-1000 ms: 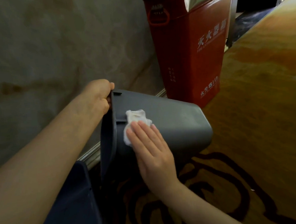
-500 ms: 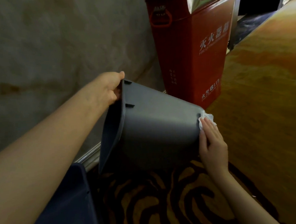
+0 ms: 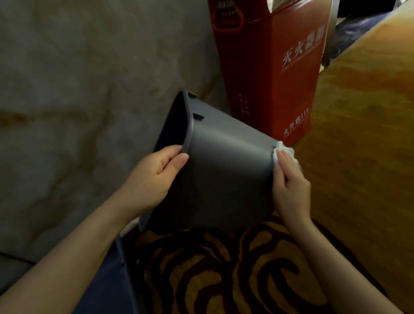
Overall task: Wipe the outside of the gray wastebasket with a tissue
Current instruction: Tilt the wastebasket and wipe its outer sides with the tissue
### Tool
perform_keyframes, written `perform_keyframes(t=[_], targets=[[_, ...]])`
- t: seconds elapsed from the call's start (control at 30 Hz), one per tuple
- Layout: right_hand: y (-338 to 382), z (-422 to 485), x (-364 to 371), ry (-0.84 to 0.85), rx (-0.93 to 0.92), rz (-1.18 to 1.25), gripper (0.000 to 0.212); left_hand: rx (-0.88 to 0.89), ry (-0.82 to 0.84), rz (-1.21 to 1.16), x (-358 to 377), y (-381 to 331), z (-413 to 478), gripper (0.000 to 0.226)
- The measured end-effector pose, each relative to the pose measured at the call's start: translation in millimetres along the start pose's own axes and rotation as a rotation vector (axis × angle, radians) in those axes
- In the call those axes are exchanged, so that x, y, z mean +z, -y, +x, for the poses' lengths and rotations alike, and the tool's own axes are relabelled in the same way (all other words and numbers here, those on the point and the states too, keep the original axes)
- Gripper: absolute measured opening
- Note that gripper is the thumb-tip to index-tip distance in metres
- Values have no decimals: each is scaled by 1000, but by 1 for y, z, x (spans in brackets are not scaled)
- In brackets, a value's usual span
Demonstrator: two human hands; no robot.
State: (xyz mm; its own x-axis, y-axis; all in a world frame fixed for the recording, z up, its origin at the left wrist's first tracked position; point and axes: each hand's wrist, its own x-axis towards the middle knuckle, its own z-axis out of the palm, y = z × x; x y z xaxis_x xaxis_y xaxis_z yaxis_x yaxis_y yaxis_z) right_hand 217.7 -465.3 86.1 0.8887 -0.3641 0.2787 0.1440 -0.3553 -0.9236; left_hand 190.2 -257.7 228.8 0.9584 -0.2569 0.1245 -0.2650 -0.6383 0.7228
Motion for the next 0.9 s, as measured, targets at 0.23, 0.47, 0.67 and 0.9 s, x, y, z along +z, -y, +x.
perform_keyframes(t=[0.23,0.47,0.67,0.9], targets=[[78,-45,62,100,-535,-54,44,74,-192,98,8,9,19,23],[85,-47,80,94,-725,-134,48,37,-415,96,7,5,27,28],[36,-34,44,107,-444,-105,45,-125,-529,92,-1,0,31,38],[-47,-36,7,238,126,-59,42,-235,-555,198,-10,6,28,46]])
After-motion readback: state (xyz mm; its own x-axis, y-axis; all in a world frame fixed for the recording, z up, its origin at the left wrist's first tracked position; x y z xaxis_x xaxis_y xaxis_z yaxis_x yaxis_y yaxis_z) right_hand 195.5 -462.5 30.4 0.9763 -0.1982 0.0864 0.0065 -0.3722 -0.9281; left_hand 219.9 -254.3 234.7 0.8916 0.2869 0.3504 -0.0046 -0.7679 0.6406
